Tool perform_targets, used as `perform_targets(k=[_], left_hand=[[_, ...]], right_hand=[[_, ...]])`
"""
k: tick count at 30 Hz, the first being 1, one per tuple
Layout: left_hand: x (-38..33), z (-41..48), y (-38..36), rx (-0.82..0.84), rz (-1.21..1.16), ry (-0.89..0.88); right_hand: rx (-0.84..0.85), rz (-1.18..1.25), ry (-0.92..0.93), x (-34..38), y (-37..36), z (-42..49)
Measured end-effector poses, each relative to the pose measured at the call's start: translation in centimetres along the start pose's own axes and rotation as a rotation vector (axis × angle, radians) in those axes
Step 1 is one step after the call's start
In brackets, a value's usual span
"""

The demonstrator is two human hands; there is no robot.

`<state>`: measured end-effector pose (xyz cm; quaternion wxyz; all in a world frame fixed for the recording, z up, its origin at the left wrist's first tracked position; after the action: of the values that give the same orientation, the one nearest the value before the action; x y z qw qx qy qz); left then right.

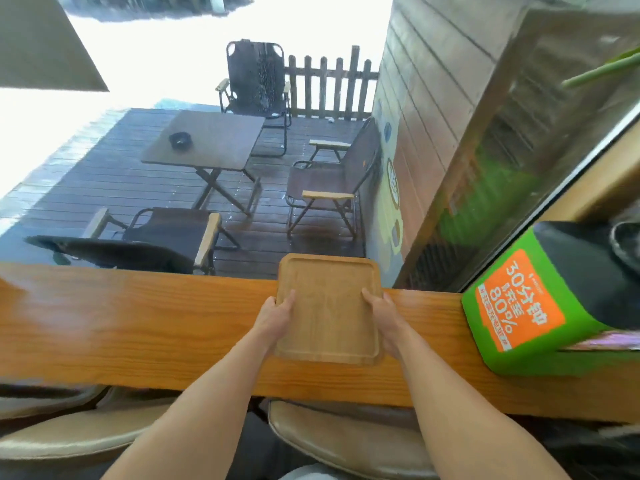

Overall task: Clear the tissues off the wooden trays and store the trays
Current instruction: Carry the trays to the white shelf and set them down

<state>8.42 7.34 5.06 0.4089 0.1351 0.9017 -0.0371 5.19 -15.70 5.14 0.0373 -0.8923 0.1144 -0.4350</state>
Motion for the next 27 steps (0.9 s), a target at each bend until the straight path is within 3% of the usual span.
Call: perform_targets(k=[4, 9, 21, 27], left_hand=[[-1.5, -1.0, -0.2, 0.133, 0.024, -0.039], [-2.2, -2.5, -2.4, 0.323, 0.128, -0.126], [-0.7, -12.2, -10.9, 0.405, 0.426, -0.24], [2.4, -16.6, -20.3, 0.445, 0.563, -0.259]], right_hand=[[-0.102, -0.045, 0.043, 0.7, 0.0, -3.5], [-0.397, -0.065, 0.101, -1.3, 1.1, -9.5], [-0.609, -0.079, 0.134, -5.2, 6.5, -23.5], [-0.706, -0.045, 0.089, -10.9, 13.6, -31.9]])
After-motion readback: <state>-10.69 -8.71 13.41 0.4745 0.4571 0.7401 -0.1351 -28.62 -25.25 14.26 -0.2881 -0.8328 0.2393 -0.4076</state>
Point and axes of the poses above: each hand's wrist, its own z-axis towards the middle knuckle, its own y-axis out of the back of the hand, x = y × z, the point moved 6 cm from there along z, towards the middle knuckle, and after that the axes turned 10 degrees about x, right-handed, at the moved point
